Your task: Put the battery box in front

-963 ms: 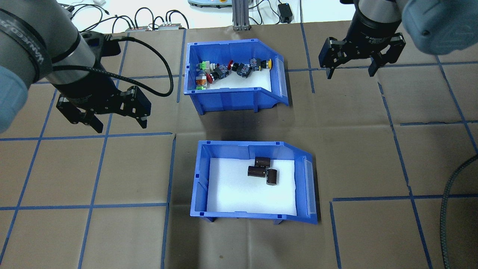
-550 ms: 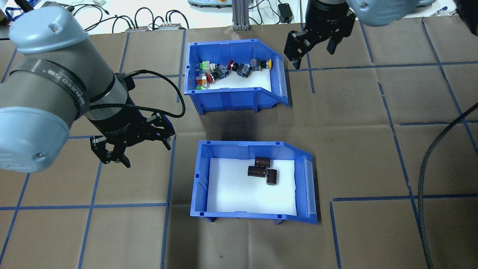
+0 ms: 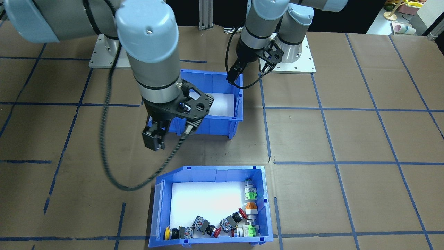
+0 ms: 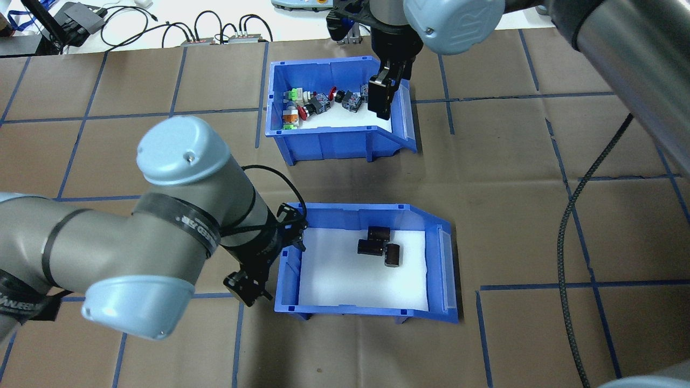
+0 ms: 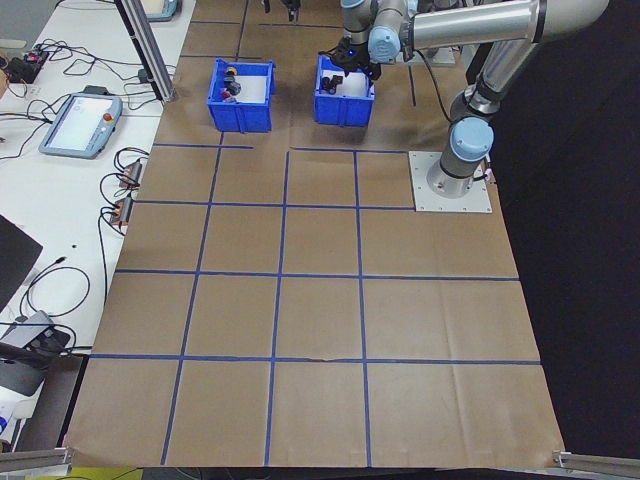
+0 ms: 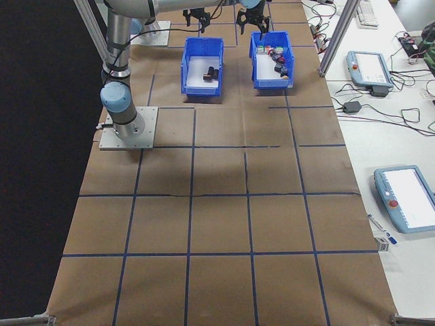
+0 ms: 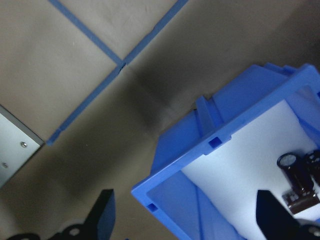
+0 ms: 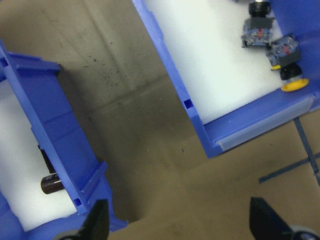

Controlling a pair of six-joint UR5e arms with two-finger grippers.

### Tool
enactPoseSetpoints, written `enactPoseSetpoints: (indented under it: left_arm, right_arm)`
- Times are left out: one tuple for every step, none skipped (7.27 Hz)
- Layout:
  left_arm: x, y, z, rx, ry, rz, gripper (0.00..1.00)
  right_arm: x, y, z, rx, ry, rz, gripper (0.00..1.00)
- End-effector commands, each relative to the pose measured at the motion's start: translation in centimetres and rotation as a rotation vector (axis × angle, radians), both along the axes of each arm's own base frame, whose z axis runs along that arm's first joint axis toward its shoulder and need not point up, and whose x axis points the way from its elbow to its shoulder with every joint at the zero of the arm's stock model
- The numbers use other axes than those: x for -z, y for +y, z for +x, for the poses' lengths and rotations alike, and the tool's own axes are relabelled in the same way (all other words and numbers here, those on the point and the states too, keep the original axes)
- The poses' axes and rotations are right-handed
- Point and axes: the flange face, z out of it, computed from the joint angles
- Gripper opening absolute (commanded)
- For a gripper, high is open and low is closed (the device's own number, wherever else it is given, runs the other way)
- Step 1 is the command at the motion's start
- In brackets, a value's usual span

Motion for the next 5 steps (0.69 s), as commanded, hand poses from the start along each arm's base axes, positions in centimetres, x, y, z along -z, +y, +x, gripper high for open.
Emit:
enactPoseSetpoints:
  left_arm:
    - [4.2, 4.9, -2.8, -0.235, 0.043, 0.025, 0.99]
    - [5.0, 5.6, -3.0, -0.258, 0.056, 0.003, 0.99]
    - [5.3, 5.9, -3.0, -0.259, 0.053, 0.009, 0.99]
    - [5.5, 5.6, -3.1, -0.263, 0.057, 0.002, 0.99]
    - [5.4, 5.0, -3.4, -0.279, 0.081, -0.039, 0.99]
  right_arm:
    - [4.0, 0.6, 6.1, -0.261, 0.013, 0.000, 1.00]
    - [4.3, 0.2, 7.5, -0.331, 0.015, -0.060, 1.00]
    - [4.7, -0.5, 8.4, -0.340, 0.004, -0.101, 1.00]
    - [6.1, -1.0, 8.8, -0.344, 0.005, -0.087, 1.00]
    - [7.6, -1.9, 9.3, -0.344, 0.001, -0.072, 1.00]
